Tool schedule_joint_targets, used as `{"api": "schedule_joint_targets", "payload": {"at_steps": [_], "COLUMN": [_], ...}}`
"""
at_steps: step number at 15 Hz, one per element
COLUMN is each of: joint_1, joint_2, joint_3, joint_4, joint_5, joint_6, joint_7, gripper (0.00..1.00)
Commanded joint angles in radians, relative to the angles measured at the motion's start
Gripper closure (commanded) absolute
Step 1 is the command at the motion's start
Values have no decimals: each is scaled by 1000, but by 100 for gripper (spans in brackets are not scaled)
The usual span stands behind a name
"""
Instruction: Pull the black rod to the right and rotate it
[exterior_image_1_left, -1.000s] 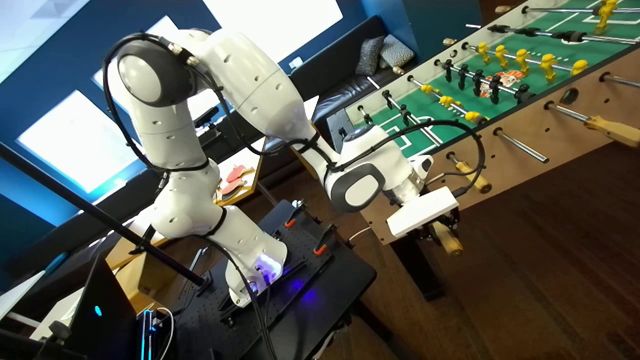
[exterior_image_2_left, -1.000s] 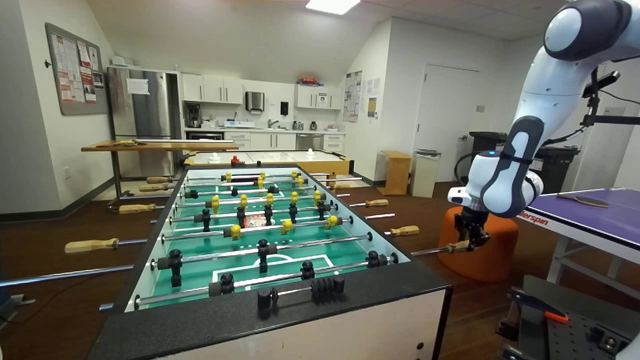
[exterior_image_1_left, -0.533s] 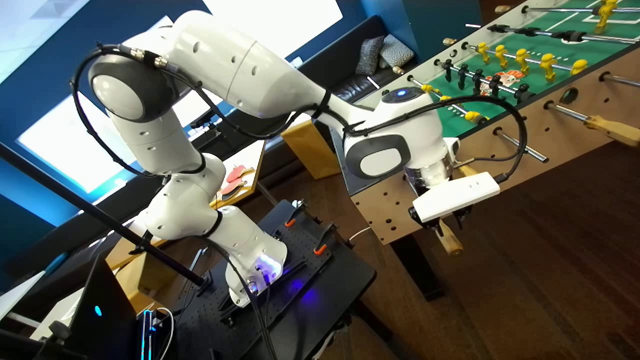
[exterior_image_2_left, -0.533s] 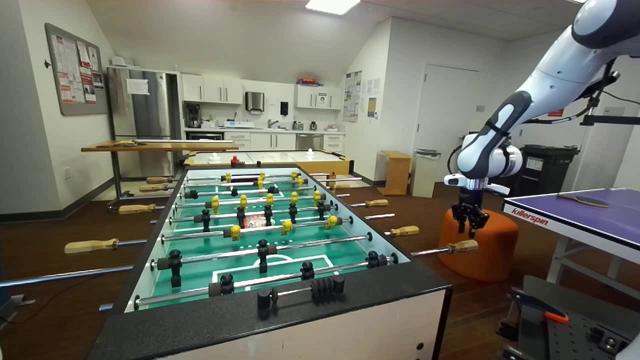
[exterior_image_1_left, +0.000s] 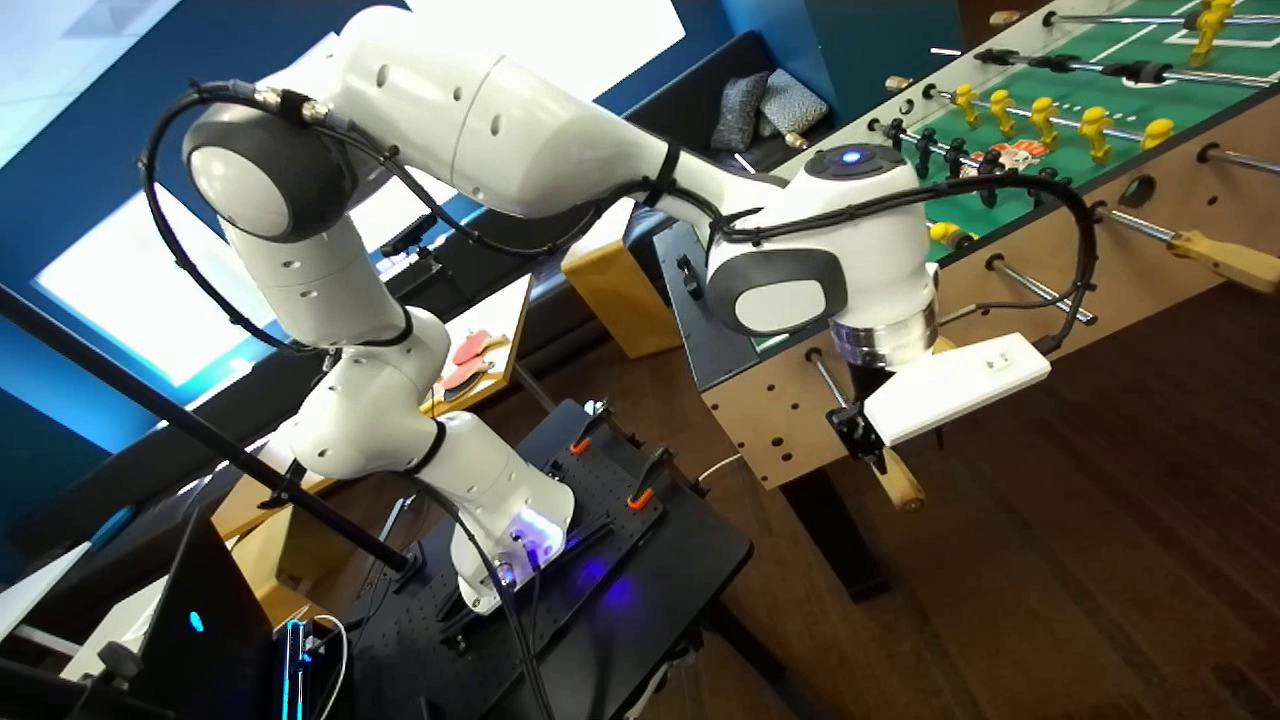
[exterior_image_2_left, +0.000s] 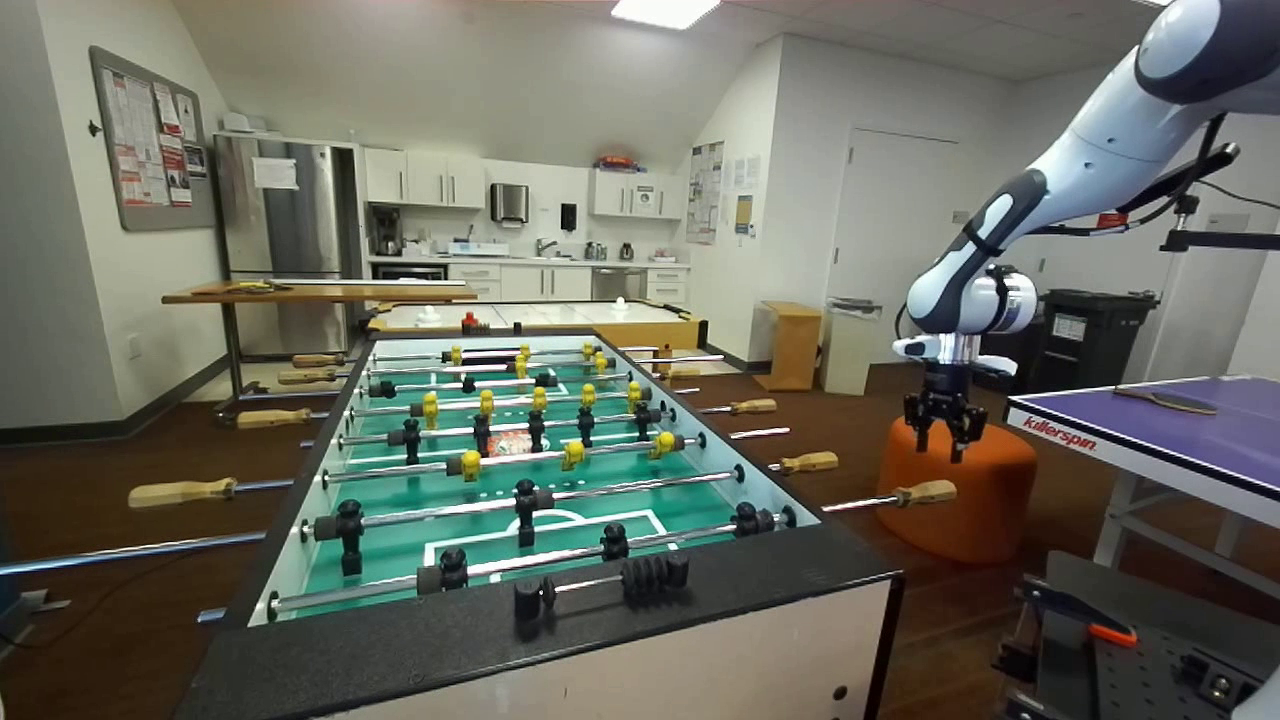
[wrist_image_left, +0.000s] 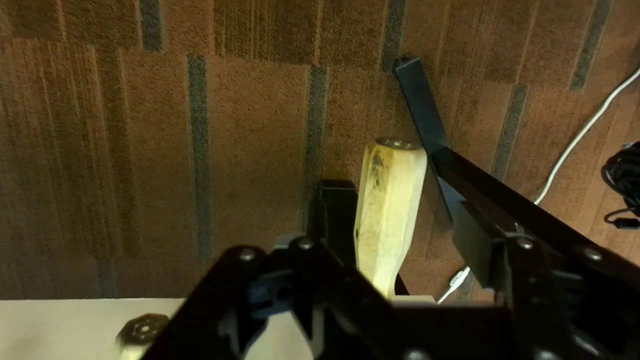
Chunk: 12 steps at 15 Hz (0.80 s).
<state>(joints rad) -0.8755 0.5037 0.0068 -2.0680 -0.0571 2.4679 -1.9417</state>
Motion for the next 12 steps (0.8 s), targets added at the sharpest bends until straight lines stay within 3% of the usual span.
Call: {"api": "schedule_joint_targets", "payload": {"at_steps": [1, 7, 9, 12], "joint_1": [62, 109, 155, 277], "joint_2": [-81, -33, -9, 44], "joint_3": [-71, -79, -118, -235], "joint_4": [-186, -392, -445, -482], "joint_5": [3, -41, -78, -103], "joint_6": [265, 750, 868, 1008], "joint_7": [28, 57, 104, 186], "gripper": [1, 0, 0, 0]}}
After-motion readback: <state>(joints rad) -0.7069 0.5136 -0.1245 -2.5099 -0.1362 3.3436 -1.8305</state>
